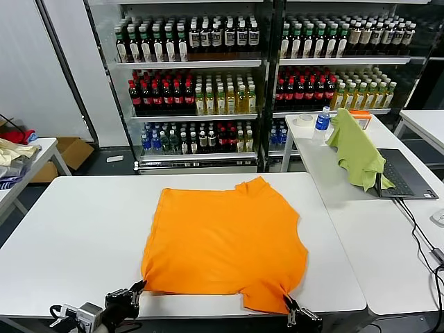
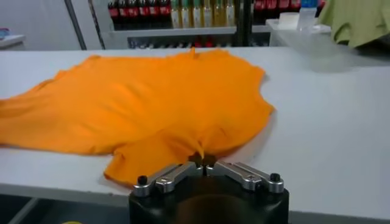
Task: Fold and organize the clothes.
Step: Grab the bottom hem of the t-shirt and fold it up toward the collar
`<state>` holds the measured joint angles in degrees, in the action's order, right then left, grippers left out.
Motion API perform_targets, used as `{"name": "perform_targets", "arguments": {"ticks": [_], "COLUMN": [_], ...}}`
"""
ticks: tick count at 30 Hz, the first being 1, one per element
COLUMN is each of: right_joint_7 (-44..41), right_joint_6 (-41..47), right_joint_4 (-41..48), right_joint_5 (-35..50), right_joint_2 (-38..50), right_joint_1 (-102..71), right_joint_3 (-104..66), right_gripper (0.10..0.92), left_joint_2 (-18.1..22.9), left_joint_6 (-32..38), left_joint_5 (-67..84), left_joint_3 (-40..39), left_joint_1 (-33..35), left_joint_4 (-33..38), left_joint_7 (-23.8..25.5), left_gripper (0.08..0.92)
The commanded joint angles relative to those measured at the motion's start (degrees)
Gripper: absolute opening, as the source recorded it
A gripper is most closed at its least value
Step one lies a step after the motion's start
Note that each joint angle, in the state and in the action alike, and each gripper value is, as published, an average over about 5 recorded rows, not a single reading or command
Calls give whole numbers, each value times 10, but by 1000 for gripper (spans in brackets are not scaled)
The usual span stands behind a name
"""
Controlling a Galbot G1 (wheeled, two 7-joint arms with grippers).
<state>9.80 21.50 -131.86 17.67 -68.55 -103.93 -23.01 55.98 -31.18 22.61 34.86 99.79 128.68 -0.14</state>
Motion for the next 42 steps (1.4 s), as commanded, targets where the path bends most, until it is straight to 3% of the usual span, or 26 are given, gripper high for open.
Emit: {"name": "perform_targets", "arguments": {"ticks": [1,10,21,38,42], "right_joint_7": [1,7,8,-2,5], "right_joint_6": [16,47,60,58,60], "right_joint_4": [-6,32,161,250,261], "right_joint_5": [19,55,54,14,5], "right_joint_2": [2,18,14,-8,-14], "right_joint_1": [71,167,302,347,350], "right_joint_3": [-13,-6,25,43,41], "right_gripper": [107,107,107,113,190], "left_joint_2": [-23,-47,-44,-20,-15], "left_joint_6": [-1,-5,16,41,44], "left_joint_5": [89,139,167,137,131], "left_joint_3": [14,13,-50,-114,-121], "left_joint_1": [-60,-109,-265,-343,-356], "left_joint_4": [3,-17,-182,-273,-297], "left_joint_7": [3,4,46,58,47], "left_gripper": [80,80,80,80,95]}}
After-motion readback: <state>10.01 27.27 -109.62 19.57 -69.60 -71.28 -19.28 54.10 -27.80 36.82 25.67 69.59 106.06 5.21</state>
